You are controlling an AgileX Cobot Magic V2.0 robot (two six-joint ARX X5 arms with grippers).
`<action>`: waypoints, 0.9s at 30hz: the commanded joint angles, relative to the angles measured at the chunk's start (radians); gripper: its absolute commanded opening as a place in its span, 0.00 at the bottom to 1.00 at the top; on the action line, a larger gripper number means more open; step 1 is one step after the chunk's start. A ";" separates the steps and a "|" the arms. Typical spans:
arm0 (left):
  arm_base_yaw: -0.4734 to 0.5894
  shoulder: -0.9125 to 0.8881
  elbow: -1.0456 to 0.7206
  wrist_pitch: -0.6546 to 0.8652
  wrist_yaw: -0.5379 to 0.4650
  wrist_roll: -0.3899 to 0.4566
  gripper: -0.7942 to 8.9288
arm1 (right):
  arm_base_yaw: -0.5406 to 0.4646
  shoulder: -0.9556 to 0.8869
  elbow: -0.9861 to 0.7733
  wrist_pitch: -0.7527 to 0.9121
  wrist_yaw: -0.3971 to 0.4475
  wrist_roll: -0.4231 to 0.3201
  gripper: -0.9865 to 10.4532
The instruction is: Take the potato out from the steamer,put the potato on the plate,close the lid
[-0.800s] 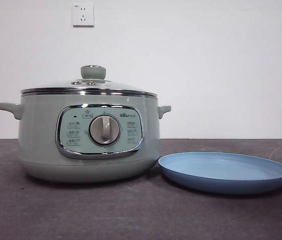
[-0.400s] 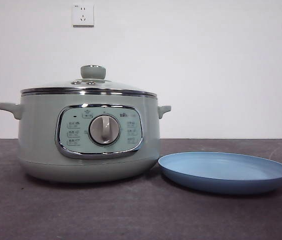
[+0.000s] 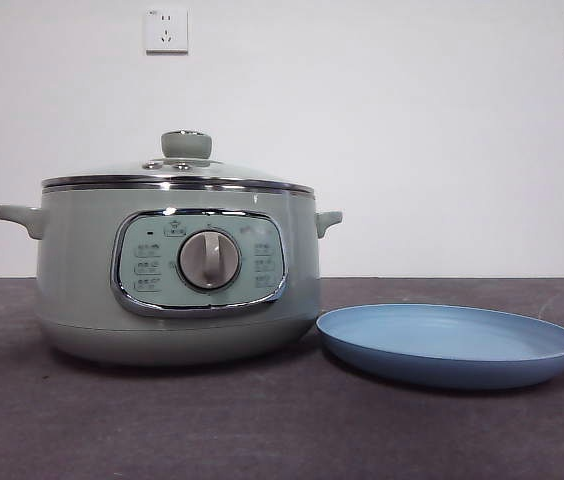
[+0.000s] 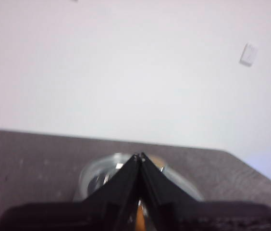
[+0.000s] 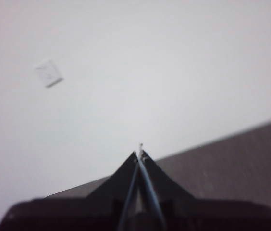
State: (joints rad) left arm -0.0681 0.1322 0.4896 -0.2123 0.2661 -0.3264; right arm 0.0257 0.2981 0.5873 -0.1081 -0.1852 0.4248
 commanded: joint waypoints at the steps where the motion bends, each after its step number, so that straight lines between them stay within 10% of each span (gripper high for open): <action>1: 0.003 0.068 0.095 -0.012 0.002 0.017 0.07 | 0.002 0.068 0.104 0.000 -0.043 -0.090 0.08; 16: 0.003 0.554 0.682 -0.213 0.145 0.173 0.07 | 0.003 0.439 0.544 -0.019 -0.295 -0.189 0.08; 24: 0.003 0.778 0.920 -0.346 0.374 0.174 0.08 | 0.003 0.679 0.764 -0.209 -0.651 -0.232 0.09; 27: 0.002 0.843 0.968 -0.373 0.413 0.170 0.20 | 0.003 0.750 0.832 -0.309 -0.680 -0.244 0.27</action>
State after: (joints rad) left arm -0.0681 0.9596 1.4506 -0.5797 0.6689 -0.1650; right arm 0.0269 1.0428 1.4033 -0.4053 -0.8555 0.1970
